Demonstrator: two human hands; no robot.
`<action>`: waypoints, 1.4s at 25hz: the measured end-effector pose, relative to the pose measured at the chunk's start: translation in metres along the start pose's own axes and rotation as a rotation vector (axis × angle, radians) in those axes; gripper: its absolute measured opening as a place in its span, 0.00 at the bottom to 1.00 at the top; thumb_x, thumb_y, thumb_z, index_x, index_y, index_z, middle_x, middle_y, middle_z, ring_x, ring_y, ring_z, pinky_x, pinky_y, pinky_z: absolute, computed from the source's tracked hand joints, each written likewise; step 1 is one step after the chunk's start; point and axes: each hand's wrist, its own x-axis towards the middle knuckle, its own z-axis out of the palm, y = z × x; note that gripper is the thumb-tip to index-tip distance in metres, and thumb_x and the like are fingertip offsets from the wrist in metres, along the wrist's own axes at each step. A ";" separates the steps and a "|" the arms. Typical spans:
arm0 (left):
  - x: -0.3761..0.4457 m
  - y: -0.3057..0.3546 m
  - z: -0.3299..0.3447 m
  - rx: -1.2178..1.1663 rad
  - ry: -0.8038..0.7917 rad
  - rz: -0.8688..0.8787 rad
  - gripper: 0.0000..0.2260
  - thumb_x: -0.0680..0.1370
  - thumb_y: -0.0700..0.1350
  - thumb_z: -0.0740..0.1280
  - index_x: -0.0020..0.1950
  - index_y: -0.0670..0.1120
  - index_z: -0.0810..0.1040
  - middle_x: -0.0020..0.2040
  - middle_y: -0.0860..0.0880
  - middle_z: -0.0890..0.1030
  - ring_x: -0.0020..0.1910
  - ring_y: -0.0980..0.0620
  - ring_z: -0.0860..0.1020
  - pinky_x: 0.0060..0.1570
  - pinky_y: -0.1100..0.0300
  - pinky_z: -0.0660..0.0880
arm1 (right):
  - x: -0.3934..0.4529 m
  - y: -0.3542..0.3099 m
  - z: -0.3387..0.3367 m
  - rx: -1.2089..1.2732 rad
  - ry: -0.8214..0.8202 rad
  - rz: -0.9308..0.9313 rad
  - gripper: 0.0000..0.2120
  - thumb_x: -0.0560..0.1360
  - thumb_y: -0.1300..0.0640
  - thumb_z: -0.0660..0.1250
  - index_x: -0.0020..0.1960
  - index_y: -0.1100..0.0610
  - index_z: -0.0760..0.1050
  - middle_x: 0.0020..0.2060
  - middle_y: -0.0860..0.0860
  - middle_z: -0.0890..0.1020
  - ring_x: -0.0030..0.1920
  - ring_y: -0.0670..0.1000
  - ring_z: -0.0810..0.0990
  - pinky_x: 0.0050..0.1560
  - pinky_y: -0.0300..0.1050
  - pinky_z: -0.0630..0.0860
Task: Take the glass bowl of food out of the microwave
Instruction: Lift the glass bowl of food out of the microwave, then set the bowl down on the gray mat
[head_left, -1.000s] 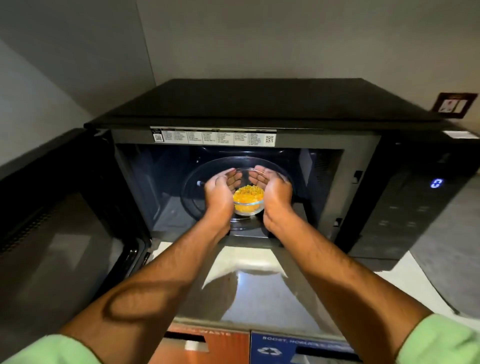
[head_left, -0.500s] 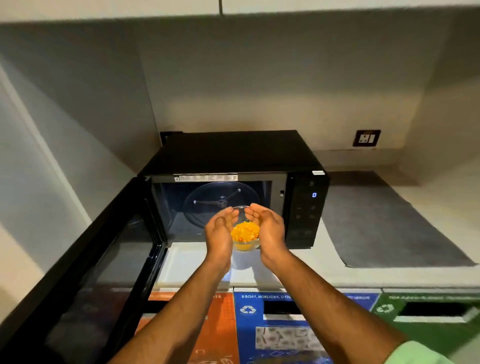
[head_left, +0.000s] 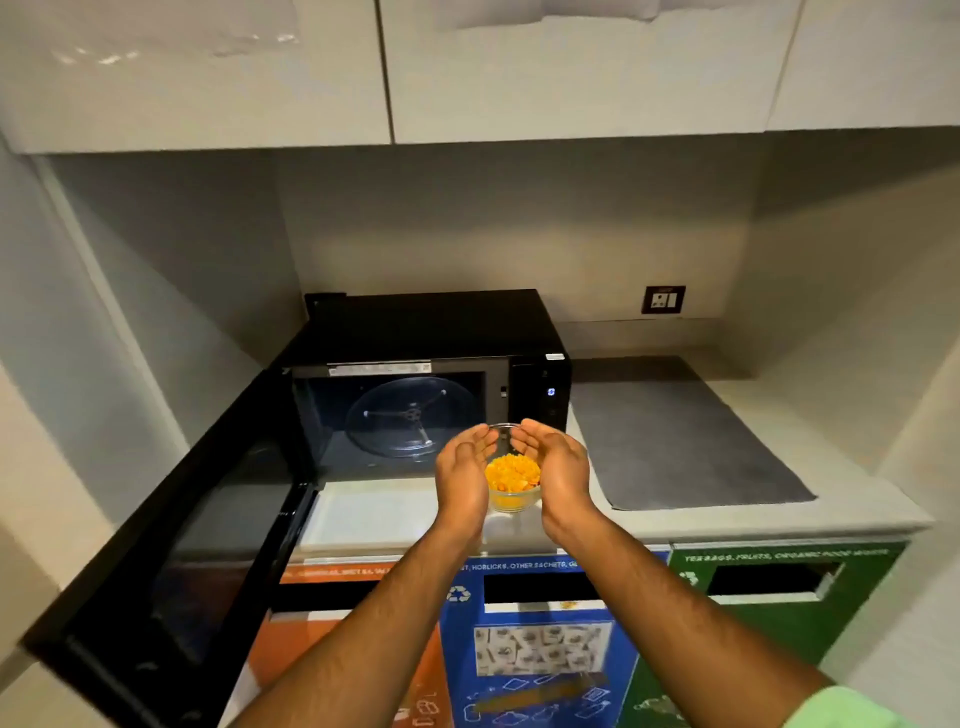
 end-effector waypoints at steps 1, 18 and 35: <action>-0.004 -0.004 0.011 0.002 -0.010 0.012 0.17 0.83 0.40 0.54 0.64 0.40 0.79 0.60 0.41 0.84 0.61 0.44 0.82 0.68 0.48 0.75 | 0.002 -0.004 -0.012 0.001 0.002 -0.003 0.15 0.82 0.59 0.58 0.61 0.60 0.82 0.51 0.56 0.87 0.52 0.54 0.87 0.51 0.43 0.82; 0.009 -0.096 0.214 -0.031 -0.019 -0.041 0.18 0.85 0.40 0.51 0.66 0.37 0.77 0.61 0.39 0.83 0.60 0.43 0.82 0.57 0.54 0.80 | 0.132 -0.064 -0.194 -0.119 0.068 0.107 0.12 0.79 0.57 0.63 0.56 0.58 0.83 0.49 0.55 0.88 0.48 0.58 0.87 0.46 0.49 0.85; 0.148 -0.204 0.343 0.112 -0.243 -0.254 0.18 0.78 0.39 0.65 0.68 0.38 0.73 0.62 0.35 0.79 0.54 0.41 0.81 0.53 0.51 0.80 | 0.330 -0.015 -0.274 -0.002 0.532 -0.101 0.11 0.80 0.69 0.60 0.60 0.71 0.76 0.49 0.63 0.82 0.44 0.49 0.84 0.59 0.50 0.79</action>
